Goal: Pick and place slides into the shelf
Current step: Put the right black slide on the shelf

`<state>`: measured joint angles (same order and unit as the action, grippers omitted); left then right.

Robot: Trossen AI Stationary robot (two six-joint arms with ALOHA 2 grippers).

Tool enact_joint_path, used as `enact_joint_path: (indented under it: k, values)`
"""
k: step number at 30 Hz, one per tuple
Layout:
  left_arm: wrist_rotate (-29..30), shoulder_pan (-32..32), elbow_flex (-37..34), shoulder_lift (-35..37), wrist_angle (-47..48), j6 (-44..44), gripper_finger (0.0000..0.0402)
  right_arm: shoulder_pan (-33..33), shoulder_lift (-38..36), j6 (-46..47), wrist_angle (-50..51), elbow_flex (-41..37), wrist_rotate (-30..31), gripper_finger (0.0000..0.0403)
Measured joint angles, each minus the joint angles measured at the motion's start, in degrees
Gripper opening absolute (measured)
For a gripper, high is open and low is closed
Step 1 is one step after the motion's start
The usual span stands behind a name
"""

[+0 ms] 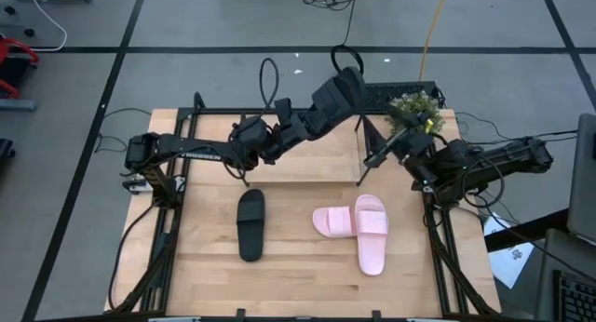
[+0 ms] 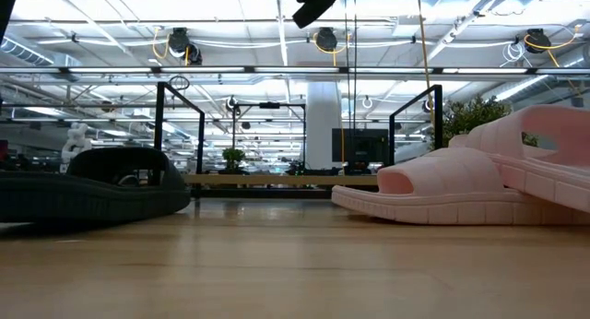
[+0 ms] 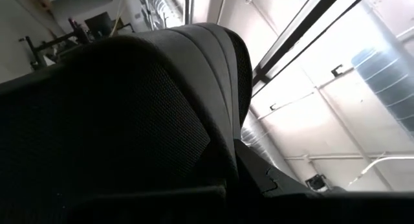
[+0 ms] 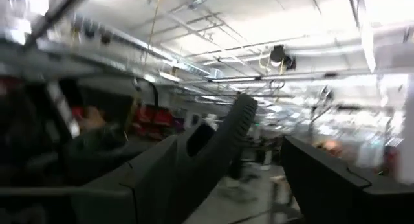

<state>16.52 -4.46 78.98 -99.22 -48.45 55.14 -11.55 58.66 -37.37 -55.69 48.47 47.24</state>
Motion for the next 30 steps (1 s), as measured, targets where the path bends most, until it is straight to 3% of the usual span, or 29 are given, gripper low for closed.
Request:
enact_joint_path:
  k: [5,18,23,30]
  values:
    - [-0.07,0.7,0.0,0.0,0.17,-0.91,0.0,1.53,-0.15,15.08,1.56,-0.04,-7.23,0.0265]
    - [-0.2,3.09,0.0,0.0,0.23,-3.12,0.0,6.81,-0.16,31.86,3.58,-0.09,-11.77,0.0262]
    - [-0.21,3.53,0.0,0.0,0.66,-3.44,0.0,8.83,0.15,37.68,5.39,-0.09,-17.11,0.0236]
    - [-1.04,3.53,0.0,0.0,1.25,-3.4,0.0,9.62,1.13,38.61,4.9,-0.09,-17.55,0.0188]
